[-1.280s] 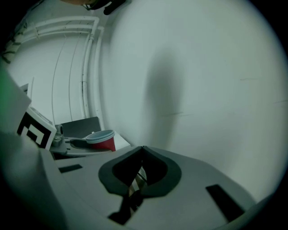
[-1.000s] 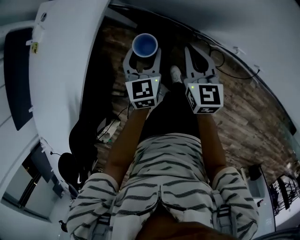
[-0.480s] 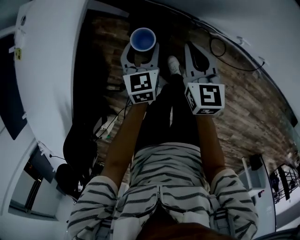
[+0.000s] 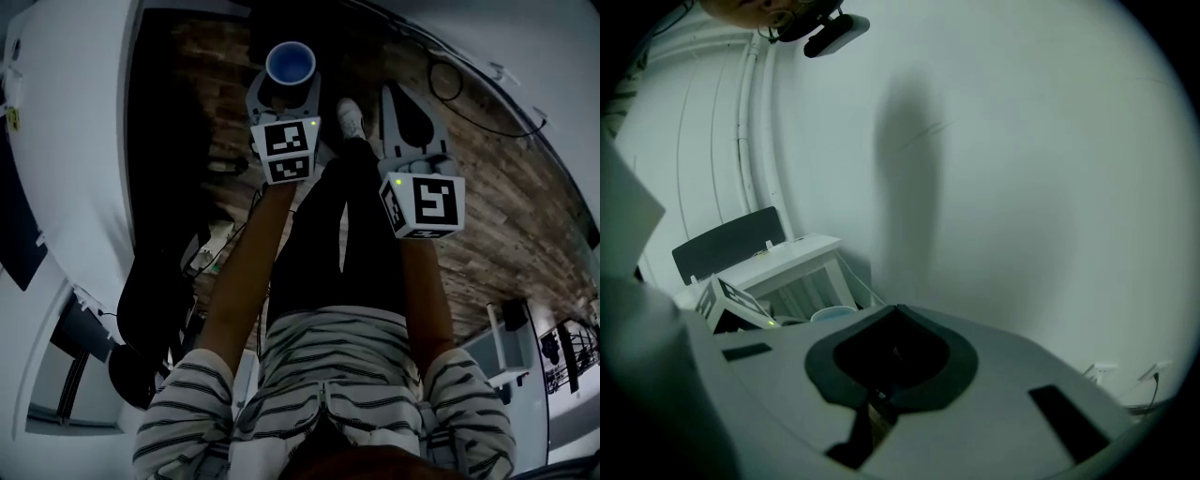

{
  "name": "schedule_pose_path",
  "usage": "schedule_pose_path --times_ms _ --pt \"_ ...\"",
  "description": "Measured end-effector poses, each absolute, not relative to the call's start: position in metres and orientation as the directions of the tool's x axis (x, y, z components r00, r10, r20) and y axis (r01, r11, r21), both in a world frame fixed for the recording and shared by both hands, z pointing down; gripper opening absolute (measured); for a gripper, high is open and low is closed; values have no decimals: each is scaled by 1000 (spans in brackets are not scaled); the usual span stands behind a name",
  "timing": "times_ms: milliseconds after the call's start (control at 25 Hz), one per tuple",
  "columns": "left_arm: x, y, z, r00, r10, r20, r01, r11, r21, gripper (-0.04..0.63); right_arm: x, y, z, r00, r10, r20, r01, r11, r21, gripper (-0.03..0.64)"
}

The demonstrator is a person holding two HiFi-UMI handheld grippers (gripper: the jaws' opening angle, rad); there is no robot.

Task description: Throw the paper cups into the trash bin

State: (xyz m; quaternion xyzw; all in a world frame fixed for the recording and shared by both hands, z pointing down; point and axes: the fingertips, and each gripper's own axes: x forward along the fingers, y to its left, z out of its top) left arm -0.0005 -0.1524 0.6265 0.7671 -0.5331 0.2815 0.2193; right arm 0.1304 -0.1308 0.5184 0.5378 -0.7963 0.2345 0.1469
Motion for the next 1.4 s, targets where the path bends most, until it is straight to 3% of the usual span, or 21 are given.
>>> schedule_pose_path --times_ms 1400 --pt "18 -160 850 273 -487 830 -884 -468 16 301 128 -125 625 -400 -726 559 -916 319 -242 9"
